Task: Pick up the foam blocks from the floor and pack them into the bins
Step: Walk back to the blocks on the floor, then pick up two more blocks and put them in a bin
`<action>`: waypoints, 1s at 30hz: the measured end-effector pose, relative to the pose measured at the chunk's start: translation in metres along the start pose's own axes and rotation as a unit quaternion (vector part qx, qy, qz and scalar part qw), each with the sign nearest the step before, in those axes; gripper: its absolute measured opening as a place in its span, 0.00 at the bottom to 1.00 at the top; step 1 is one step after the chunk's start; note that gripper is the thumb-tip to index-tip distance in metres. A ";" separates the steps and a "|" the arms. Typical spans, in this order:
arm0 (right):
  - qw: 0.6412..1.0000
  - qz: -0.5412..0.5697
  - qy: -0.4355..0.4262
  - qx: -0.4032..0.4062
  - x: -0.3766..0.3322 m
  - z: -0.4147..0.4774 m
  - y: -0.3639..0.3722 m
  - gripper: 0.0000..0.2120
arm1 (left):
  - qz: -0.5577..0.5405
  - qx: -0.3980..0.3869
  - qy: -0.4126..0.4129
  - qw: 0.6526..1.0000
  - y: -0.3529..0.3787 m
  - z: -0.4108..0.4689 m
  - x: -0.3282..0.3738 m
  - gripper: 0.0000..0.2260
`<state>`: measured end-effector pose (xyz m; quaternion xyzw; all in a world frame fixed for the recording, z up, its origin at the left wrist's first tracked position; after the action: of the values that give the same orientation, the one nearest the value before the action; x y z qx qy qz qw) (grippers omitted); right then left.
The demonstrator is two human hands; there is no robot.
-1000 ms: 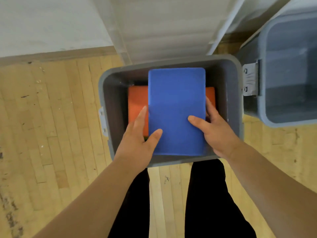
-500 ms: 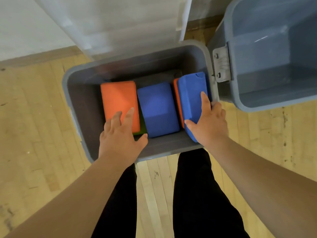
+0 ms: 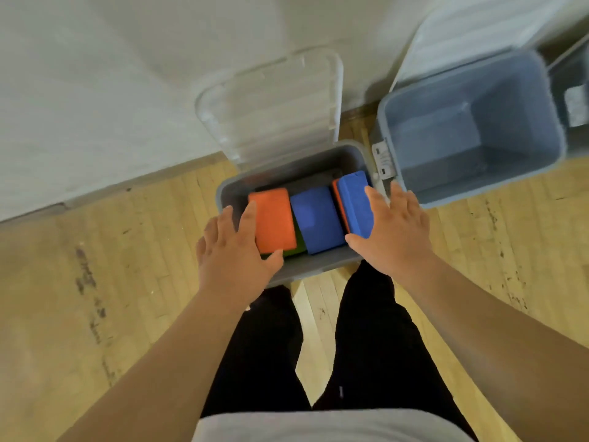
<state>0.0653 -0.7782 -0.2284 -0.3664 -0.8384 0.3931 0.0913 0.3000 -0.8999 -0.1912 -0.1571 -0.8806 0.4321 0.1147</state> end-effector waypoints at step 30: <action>0.990 -0.013 -0.098 0.102 0.025 -0.109 -0.281 0.45 | -0.001 0.176 -0.010 0.984 -0.225 -0.094 0.084 0.42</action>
<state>-0.0566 -0.8153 0.0459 -0.3036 -0.8037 0.5091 0.0506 0.2138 -0.9302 0.0500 -0.1294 -0.7920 0.5820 0.1315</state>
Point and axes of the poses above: each hand's wrist, its own z-axis towards the middle knuckle, its own y-axis out of the palm, x = y × z, the point moved 4 cm from there along z, towards the middle knuckle, and after that the axes turned 3 degrees about -x, right-handed, at the moved point
